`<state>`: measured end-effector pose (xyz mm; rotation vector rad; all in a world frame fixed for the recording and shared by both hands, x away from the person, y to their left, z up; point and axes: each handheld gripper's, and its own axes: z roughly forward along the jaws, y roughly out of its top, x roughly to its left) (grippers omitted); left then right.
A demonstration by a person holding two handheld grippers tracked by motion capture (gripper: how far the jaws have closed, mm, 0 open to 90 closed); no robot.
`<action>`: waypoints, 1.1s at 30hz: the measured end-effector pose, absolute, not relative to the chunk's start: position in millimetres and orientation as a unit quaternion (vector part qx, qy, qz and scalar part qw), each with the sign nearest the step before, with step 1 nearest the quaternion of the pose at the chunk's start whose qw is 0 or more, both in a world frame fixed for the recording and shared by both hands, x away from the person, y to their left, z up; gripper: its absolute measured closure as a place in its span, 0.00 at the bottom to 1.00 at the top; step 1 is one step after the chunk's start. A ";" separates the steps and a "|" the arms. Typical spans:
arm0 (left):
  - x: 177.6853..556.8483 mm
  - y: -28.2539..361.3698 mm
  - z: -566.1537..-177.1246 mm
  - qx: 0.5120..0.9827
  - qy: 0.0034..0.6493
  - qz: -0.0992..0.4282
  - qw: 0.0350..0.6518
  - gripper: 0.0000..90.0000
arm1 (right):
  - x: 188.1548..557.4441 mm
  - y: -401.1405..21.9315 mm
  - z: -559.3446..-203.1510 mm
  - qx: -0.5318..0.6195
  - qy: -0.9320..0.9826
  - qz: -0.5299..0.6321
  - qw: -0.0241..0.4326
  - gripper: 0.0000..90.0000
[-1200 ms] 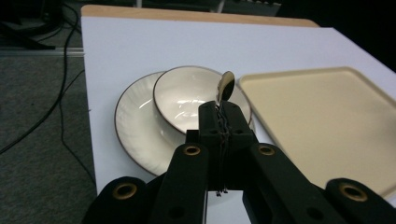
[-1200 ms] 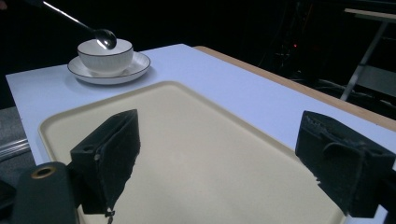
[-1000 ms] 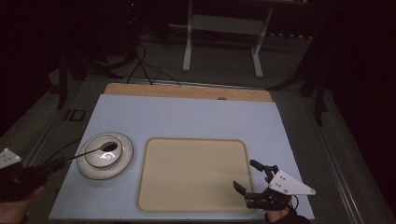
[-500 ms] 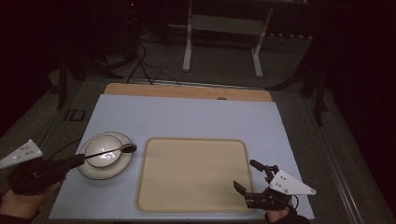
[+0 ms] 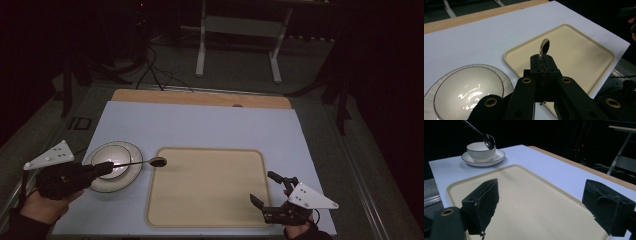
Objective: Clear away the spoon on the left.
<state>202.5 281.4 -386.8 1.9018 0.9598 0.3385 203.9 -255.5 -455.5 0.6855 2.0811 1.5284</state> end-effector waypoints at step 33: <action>232.2 223.3 -370.8 0.869 0.293 0.066 0.393 0.99 | 202.7 -255.9 -455.2 0.249 0.759 0.554 0.234 0.16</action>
